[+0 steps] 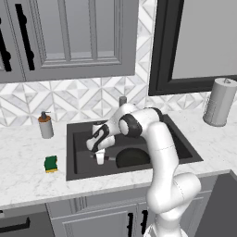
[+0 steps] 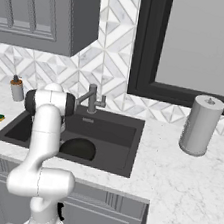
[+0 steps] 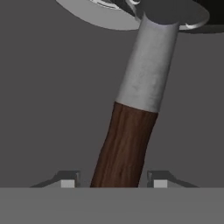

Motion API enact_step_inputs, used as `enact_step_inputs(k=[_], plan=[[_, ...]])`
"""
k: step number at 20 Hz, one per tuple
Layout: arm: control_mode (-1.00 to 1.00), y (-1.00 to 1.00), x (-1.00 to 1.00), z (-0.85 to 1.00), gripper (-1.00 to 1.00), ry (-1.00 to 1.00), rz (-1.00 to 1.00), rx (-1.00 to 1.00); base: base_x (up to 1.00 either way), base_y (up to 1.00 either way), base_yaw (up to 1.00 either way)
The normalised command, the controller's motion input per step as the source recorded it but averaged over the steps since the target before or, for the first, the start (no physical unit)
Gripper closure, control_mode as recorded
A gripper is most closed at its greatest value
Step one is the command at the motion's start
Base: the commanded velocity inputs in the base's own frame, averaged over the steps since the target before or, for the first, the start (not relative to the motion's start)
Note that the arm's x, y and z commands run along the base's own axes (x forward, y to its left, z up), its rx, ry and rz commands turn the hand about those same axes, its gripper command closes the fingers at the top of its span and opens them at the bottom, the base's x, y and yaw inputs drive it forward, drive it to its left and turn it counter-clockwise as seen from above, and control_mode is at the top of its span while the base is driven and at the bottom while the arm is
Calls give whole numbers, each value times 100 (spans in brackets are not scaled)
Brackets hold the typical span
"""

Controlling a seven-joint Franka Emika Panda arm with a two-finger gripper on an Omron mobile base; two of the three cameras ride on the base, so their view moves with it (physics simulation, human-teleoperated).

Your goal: Pick the pan and sponge and place them into the sink. Then turn on the water.

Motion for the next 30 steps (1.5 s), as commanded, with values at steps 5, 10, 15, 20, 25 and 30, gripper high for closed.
enact_step_inputs(k=[5, 10, 15, 20, 25, 30], plan=[[-100, 0, -8, 31, -100, 0, 0, 1, 0, 0, 0], [-100, 0, -27, 75, -100, 0, 0, 3, 0, 0, 0], [-100, 0, -54, 80, -100, -4, 1, 1, 0, 0, 0], [-100, 0, -67, 80, -100, -10, 23, 0, 0, 0, 0], [-100, 11, -34, 75, -100, -6, 60, 0, 0, 0, 0], [-100, 23, -6, 40, -100, 0, 84, 1, 0, 0, 0]])
